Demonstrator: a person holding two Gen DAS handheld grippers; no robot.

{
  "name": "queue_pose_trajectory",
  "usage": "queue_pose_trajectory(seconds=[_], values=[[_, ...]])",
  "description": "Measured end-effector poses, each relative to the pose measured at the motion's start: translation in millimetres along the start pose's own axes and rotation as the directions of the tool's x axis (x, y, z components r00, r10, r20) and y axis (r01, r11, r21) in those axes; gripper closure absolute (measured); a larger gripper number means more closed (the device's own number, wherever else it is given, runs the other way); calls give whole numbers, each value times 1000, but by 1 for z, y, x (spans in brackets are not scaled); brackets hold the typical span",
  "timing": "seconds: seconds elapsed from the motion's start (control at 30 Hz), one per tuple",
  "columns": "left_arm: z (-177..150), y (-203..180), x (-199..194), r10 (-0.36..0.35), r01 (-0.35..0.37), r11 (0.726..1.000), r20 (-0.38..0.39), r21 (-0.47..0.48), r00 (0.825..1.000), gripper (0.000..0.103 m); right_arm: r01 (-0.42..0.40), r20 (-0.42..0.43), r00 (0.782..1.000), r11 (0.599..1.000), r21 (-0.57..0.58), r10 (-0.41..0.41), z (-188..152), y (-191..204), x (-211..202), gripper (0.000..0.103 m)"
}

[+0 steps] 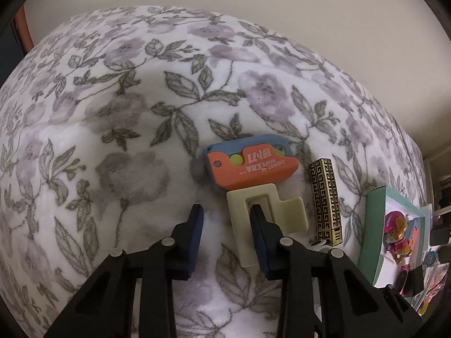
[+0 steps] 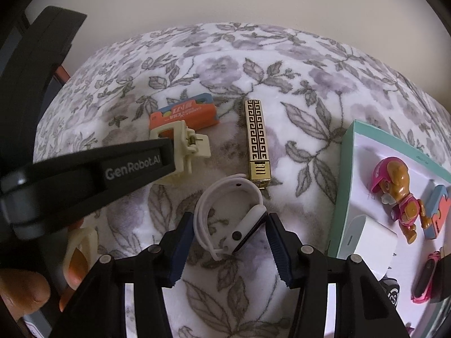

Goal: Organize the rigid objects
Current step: 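Grasp the cream hair clip with the left tool while the right tool grasps the white watch band, then lift the hair clip and watch band and carry both over the tray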

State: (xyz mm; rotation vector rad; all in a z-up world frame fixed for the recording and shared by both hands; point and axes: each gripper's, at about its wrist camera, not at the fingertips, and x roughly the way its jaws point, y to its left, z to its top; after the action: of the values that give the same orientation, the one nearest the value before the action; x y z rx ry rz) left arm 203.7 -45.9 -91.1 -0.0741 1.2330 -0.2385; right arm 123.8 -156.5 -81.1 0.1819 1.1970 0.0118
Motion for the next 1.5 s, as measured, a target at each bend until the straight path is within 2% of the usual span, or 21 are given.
queue_pose_trajectory(seconds=[0.07, 0.13, 0.3, 0.6, 0.93, 1.13, 1.3, 1.5], values=[[0, -3, 1, -8, 8, 1000, 0, 6, 1000, 72, -5, 0, 1000, 1000, 3, 5, 0, -1, 0, 48], [0, -3, 0, -29, 29, 1000, -8, 3, 1000, 87, -6, -1, 1000, 1000, 3, 6, 0, -1, -2, 48], [0, -12, -2, -18, 19, 999, -28, 41, 999, 91, -9, -1, 1000, 1000, 2, 9, 0, -2, -6, 48], [2, -8, -14, -39, 39, 999, -33, -2, 999, 92, -30, 14, 999, 1000, -2, 30, 1, -5, -19, 49], [12, -16, -58, -92, 93, 996, 60, -6, 994, 92, -46, 101, 994, 998, 49, 41, 11, -31, -60, 49], [16, -25, -89, -145, 146, 989, 111, 4, 983, 92, -26, 192, 981, 993, 117, 3, 18, -65, -102, 49], [15, -40, -113, -193, 190, 981, 144, 37, 971, 92, 31, 246, 966, 982, 185, -77, 16, -98, -136, 49], [5, -75, -123, -251, 237, 965, 126, 115, 960, 92, 91, 272, 948, 961, 260, -163, 8, -139, -164, 49]])
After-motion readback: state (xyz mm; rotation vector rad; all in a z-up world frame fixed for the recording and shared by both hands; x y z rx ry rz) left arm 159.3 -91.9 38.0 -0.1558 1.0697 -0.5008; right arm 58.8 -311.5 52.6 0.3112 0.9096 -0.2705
